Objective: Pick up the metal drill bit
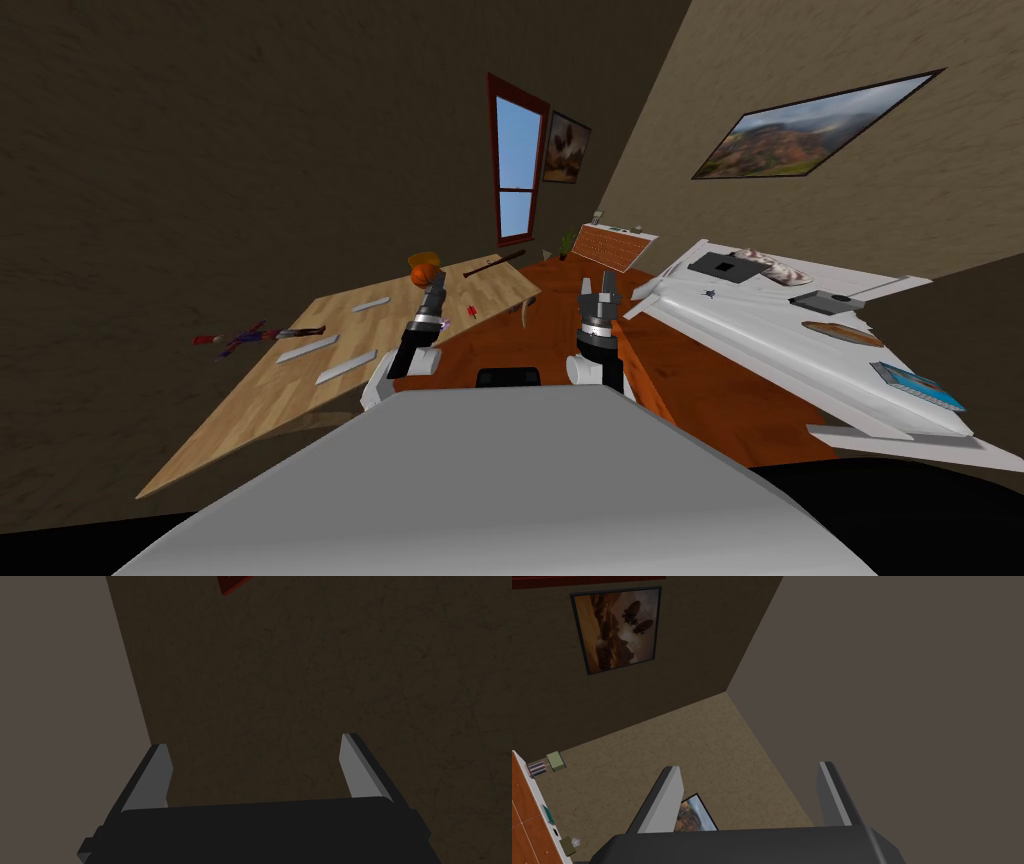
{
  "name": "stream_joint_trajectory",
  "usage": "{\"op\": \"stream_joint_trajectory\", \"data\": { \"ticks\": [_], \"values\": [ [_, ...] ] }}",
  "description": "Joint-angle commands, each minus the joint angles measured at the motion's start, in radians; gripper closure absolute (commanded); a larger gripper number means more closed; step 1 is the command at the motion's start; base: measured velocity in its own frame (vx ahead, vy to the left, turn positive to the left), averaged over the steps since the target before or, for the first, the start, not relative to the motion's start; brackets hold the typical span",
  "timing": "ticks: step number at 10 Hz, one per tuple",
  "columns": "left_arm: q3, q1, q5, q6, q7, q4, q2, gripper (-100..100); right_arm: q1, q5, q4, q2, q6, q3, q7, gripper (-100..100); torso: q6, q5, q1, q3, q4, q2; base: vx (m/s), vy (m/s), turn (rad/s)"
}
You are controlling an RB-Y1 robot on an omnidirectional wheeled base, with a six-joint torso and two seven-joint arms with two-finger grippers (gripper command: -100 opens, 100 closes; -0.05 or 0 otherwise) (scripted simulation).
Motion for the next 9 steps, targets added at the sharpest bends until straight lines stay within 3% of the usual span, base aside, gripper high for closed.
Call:
{"op": "stream_joint_trajectory", "data": {
  "ticks": [1, 9],
  "values": [
    [-0.005, -0.004, 0.003, 0.034, -0.008, 0.009, 0.009, -100, 0.0, 0.0, 0.0, 0.0, 0.0, 0.0, 0.0, 0, 0.0, 0.0, 0.0, 0.0, 0.0, 0.0, 0.003, -0.031, 0.006],
    [-0.048, -0.106, 0.028, 0.254, -0.078, 0.112, 0.058, -100, 0.0, 0.0, 0.0, 0.0, 0.0, 0.0, 0.0, 0, 0.0, 0.0, 0.0, 0.0, 0.0, 0.0, 0.004, -0.031, 0.014]
  ]
}}
